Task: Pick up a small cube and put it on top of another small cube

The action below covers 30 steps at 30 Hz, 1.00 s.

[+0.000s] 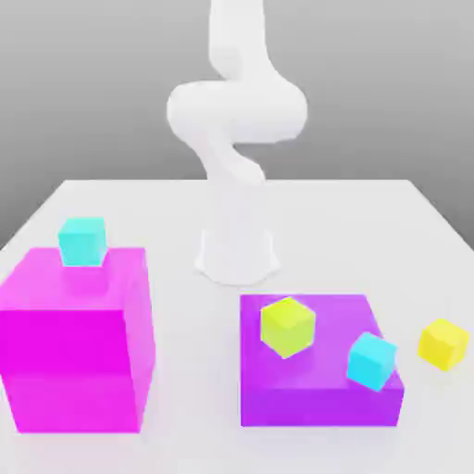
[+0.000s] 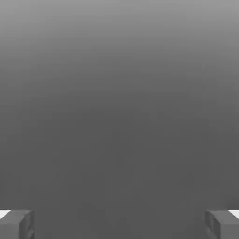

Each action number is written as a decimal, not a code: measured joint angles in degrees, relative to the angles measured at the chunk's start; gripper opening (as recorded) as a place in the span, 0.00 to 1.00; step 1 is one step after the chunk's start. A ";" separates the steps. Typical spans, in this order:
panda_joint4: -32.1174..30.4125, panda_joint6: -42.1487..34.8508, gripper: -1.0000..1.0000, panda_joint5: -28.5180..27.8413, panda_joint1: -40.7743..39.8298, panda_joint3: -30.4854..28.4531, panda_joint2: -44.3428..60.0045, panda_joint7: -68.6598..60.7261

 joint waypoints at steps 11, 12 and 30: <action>-7.53 11.26 0.50 3.74 10.14 11.40 22.80 2.43; -8.21 12.28 0.50 3.57 10.93 12.62 24.85 3.00; -13.60 32.21 0.00 -20.49 31.43 10.86 61.20 25.93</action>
